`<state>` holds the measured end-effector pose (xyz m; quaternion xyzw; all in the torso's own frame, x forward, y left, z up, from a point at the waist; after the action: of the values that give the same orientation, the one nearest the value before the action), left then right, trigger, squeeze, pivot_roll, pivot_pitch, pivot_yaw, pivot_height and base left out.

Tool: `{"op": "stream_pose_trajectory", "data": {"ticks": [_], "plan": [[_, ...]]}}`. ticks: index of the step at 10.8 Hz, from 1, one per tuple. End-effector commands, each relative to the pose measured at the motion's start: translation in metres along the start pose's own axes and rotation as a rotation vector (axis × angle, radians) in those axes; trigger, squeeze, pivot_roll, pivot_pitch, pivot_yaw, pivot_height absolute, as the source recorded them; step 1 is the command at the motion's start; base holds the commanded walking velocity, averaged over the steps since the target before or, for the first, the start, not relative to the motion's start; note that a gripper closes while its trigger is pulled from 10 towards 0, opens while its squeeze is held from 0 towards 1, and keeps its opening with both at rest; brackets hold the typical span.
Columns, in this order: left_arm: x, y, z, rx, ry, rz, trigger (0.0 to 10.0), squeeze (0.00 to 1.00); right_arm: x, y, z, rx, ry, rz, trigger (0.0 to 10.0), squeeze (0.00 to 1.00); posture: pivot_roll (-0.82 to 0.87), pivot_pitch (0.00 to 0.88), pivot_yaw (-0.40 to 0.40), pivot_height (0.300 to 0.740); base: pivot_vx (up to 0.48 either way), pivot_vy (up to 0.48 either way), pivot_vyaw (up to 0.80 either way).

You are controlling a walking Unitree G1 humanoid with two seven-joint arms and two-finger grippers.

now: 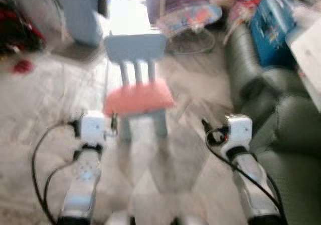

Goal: Move the pillow to the sofa

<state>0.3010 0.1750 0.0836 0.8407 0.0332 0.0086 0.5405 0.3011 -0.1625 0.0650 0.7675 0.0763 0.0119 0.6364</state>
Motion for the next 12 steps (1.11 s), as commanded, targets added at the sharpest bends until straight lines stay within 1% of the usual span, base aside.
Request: {"op": "stream_pose_trajectory", "data": {"ticks": [1, 3, 4, 6, 12], "plan": [[-0.0007, -0.0036, -0.0117, 0.018, 0.033, -0.012, 10.0, 0.0, 0.0049, 0.0081, -0.0105, 0.003, 0.027, 0.029, 10.0, 0.0, 0.03, 0.085, -0.063, 0.74, 0.368, 0.311, 0.0], [0.0023, 0.0004, -0.0113, 0.01, 0.037, -0.005, 10.0, 0.0, 0.0059, 0.0084, -0.0098, 0.003, 0.025, 0.029, 10.0, 0.0, 0.03, 0.084, -0.062, 0.74, 0.362, 0.315, 0.0], [0.0026, 0.0015, -0.01, 0.023, 0.032, 0.005, 10.0, 0.0, 0.0065, 0.0084, -0.0097, 0.004, 0.025, 0.029, 10.0, 0.0, 0.03, 0.083, -0.061, 0.74, 0.386, 0.285, 0.0], [0.0019, 0.0016, -0.0071, 0.029, 0.022, 0.008, 10.0, 0.0, 0.0078, 0.01, -0.0112, 0.004, 0.026, 0.035, 10.0, 0.0, 0.03, 0.081, -0.061, 0.74, 0.48, 0.0, 0.0], [0.0019, 0.0019, -0.0029, 0.005, 0.016, 0.008, 10.0, 0.0, 0.0124, 0.0114, -0.0148, -0.004, 0.036, 0.039, 10.0, 0.0, 0.03, 0.081, -0.066, 0.74, 0.475, 0.0, 0.0]]}}
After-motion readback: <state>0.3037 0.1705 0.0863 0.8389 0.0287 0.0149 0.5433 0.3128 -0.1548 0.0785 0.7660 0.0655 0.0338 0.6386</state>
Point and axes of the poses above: a point about 5 cm out from each wrist's last joint towards the gripper, its own x axis pointing out of the wrist towards the gripper, its own y axis along the axis of the wrist's last joint, z = x × y, the point moved 4 cm from there along x, pointing out of the wrist towards the gripper, and after that the axes turned 12 degrees about x, right-handed, at the moved point
